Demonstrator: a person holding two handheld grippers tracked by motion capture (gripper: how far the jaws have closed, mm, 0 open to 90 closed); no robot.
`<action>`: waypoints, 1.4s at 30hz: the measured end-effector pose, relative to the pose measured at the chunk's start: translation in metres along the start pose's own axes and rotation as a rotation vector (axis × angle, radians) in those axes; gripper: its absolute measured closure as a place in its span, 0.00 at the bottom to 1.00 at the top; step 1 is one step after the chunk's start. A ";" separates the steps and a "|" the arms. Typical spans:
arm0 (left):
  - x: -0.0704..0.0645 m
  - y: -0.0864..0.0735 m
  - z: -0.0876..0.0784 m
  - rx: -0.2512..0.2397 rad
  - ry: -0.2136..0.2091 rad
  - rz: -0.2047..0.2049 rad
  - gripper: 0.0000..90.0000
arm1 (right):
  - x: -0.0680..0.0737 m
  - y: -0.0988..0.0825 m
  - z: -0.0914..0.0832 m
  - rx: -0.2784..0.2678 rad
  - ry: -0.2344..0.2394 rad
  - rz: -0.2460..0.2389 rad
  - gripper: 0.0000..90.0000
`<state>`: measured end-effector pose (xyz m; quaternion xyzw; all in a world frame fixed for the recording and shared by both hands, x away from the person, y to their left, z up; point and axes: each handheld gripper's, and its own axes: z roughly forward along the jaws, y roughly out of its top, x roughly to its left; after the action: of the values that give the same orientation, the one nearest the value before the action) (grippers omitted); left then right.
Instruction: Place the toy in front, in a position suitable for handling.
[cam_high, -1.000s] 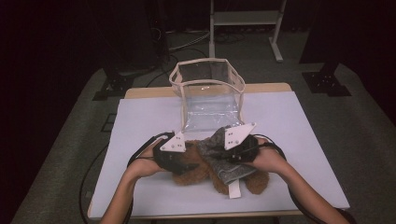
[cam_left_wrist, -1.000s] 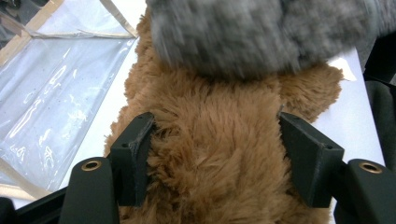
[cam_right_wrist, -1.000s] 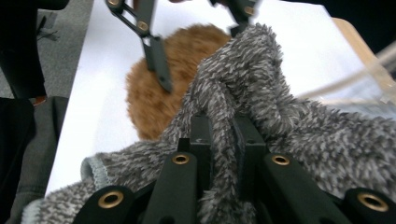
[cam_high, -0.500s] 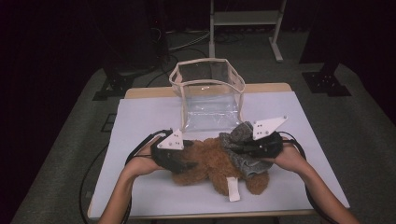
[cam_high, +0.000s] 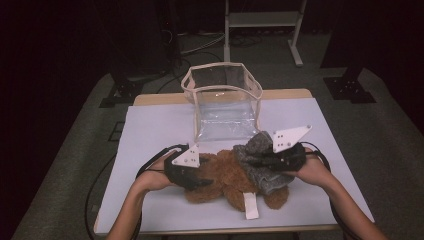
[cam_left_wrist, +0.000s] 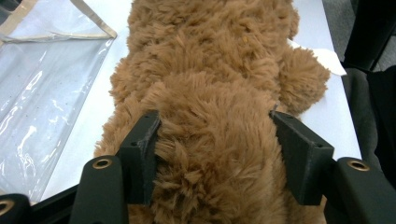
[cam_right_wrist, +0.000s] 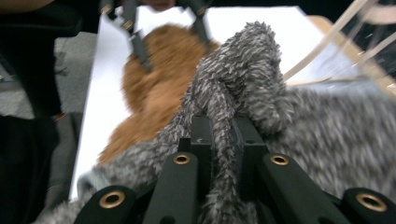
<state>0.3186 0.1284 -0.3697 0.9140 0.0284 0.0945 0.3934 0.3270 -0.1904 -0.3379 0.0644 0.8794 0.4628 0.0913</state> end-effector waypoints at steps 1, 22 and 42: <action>0.000 0.000 0.000 0.001 -0.001 0.000 0.42 | -0.008 0.006 0.001 -0.013 -0.005 0.008 0.89; 0.019 0.004 -0.005 0.012 0.043 -0.046 0.39 | 0.004 -0.023 0.018 -0.003 0.082 0.066 0.90; 0.013 0.004 -0.019 0.044 0.052 -0.016 0.36 | -0.007 -0.015 0.033 -0.033 0.059 0.073 0.90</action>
<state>0.3279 0.1403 -0.3519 0.9194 0.0482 0.1142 0.3733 0.3411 -0.1737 -0.3678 0.0814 0.8709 0.4822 0.0494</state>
